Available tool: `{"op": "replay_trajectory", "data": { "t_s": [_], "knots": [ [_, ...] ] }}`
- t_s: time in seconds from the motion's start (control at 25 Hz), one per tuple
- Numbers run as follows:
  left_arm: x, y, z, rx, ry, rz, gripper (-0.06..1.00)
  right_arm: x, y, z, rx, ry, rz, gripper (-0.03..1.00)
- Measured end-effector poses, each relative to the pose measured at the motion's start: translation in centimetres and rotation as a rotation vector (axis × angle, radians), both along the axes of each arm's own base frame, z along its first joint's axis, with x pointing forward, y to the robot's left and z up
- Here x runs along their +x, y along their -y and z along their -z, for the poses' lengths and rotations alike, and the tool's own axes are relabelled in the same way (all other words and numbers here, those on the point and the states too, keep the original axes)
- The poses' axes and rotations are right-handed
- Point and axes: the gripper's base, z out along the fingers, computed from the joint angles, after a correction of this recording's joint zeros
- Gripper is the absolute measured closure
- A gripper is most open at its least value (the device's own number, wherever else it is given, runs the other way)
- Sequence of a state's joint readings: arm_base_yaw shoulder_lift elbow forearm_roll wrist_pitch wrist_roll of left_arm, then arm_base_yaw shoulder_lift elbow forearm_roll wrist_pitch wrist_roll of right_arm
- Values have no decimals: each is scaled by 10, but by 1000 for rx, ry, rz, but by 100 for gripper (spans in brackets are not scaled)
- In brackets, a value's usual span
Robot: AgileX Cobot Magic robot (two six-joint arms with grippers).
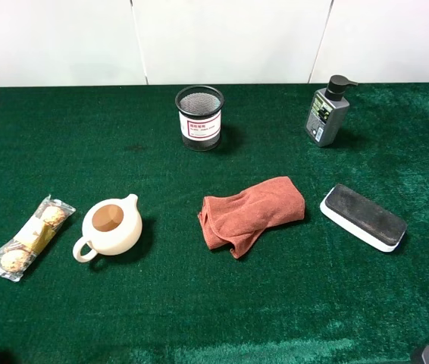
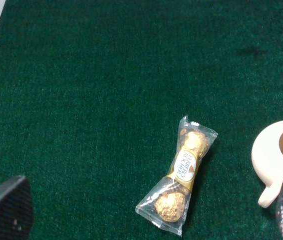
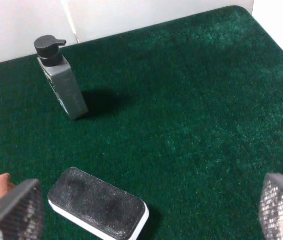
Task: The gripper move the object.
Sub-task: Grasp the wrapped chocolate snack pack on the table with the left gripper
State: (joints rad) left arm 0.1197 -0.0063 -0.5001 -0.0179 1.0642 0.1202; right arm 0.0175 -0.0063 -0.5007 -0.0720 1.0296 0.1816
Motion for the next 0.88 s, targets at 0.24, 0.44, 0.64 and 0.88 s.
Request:
{"op": "replay_trajectory", "data": {
  "t_s": [0.24, 0.44, 0.64, 0.88],
  "knots": [
    [0, 0, 0, 0, 0, 0, -5, 0, 0, 0, 0, 0, 0, 31],
    [0, 0, 0, 0, 0, 0, -5, 0, 0, 0, 0, 0, 0, 31],
    [1, 0, 0, -1, -5, 0, -5, 0, 0, 0, 0, 0, 0, 31],
    [13, -3, -26, 0, -95, -5, -5, 0, 0, 0, 0, 0, 0, 31]
  ]
}}
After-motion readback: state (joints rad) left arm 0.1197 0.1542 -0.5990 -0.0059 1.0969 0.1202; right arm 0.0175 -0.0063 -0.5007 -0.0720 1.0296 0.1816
